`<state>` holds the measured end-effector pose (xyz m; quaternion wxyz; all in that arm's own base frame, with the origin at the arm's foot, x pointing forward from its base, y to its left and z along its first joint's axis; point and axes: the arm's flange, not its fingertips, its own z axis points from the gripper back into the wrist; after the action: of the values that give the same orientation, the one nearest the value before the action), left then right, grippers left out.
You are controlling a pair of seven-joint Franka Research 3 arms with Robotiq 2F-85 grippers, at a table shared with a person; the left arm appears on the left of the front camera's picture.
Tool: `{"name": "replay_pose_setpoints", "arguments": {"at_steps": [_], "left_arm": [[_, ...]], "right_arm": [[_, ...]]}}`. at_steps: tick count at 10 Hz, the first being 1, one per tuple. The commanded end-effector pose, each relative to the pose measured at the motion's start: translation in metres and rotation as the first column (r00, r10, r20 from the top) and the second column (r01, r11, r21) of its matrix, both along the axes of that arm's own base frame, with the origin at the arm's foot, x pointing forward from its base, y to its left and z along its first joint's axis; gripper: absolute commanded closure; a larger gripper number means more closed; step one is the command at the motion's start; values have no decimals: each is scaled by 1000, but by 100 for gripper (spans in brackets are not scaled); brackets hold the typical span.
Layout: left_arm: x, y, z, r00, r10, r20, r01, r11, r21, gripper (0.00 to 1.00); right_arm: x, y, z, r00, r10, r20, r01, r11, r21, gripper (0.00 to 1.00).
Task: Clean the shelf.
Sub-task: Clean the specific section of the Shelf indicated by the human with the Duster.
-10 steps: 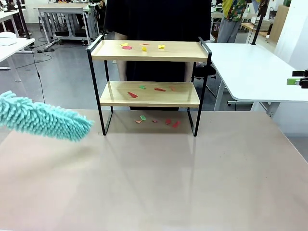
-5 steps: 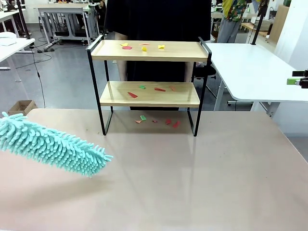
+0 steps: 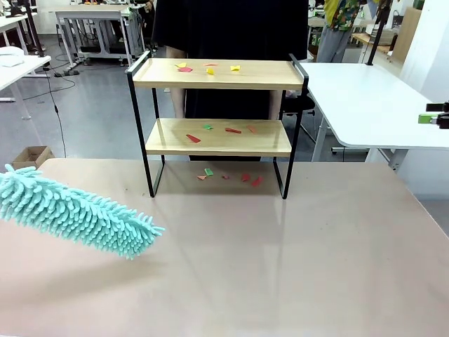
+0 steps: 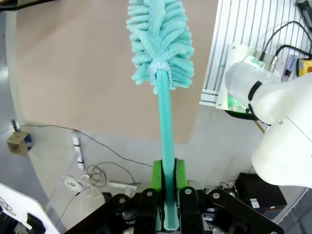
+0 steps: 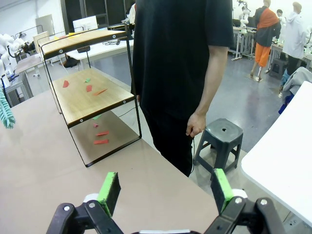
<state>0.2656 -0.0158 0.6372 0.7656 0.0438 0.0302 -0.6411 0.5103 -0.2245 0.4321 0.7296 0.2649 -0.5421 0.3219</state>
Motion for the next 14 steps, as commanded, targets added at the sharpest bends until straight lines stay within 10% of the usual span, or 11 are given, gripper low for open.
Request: {"name": "replay_pose_setpoints", "arguments": {"at_steps": [1,14], "left_arm": [[-3,1,2,1000,-3,6,3,1000,-4,87],[-3,1,2,1000,-3,6,3,1000,-4,87]], "right_arm": [[1,2,2,1000,2,5,-2,1000,0,0],[1,2,2,1000,2,5,-2,1000,0,0]]}}
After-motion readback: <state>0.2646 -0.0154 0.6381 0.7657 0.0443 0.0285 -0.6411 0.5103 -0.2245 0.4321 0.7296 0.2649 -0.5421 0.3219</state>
